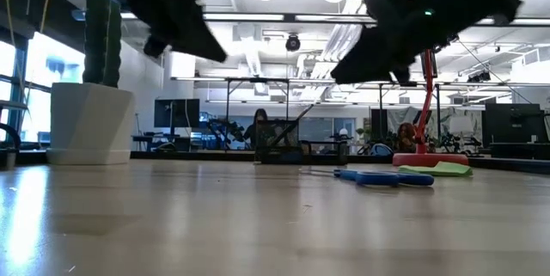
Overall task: Pick and place office supplies into organizer
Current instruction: Put the yellow binder clip into the bottom left section of the desk organizer
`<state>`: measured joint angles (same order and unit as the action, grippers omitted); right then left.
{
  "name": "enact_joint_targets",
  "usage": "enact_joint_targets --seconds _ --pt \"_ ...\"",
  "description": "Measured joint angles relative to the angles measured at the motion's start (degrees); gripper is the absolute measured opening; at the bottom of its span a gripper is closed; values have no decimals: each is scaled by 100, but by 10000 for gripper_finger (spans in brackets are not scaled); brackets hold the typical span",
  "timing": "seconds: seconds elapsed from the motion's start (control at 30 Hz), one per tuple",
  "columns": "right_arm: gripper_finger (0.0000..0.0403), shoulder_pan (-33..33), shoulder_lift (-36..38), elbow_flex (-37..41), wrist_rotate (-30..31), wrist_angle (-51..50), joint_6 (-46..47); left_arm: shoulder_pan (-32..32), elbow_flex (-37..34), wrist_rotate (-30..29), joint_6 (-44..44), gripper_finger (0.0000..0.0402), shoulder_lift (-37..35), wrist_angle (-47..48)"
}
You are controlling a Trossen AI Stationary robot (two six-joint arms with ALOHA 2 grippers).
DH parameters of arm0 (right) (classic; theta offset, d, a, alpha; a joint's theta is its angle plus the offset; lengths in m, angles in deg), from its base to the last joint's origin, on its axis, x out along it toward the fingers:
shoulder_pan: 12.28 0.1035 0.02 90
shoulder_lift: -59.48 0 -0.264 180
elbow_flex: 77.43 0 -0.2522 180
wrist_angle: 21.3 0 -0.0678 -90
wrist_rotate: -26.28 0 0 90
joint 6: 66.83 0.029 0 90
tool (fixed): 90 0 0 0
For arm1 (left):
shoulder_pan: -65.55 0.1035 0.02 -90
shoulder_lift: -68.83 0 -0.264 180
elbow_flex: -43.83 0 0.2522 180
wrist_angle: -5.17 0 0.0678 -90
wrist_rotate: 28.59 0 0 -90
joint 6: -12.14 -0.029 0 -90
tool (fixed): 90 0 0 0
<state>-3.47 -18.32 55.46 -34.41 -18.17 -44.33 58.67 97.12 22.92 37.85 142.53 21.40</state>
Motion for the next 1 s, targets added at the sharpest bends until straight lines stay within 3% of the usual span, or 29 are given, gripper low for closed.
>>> enact_joint_targets --seconds 0.27,0.4,0.6,0.77,1.0 --pt "119 511 -20 353 617 265 18 1229 133 617 8 4 806 -939" --pt "119 634 -20 352 662 412 -130 1661 230 1113 125 37 1413 -1565" --pt "119 700 -20 353 733 612 -340 1993 869 282 473 123 2340 -1170" --pt "119 658 -22 352 773 744 -533 2332 1489 -205 672 160 3063 -1008" --pt "119 652 -22 352 799 708 -651 2715 2077 425 1433 166 3638 -506"
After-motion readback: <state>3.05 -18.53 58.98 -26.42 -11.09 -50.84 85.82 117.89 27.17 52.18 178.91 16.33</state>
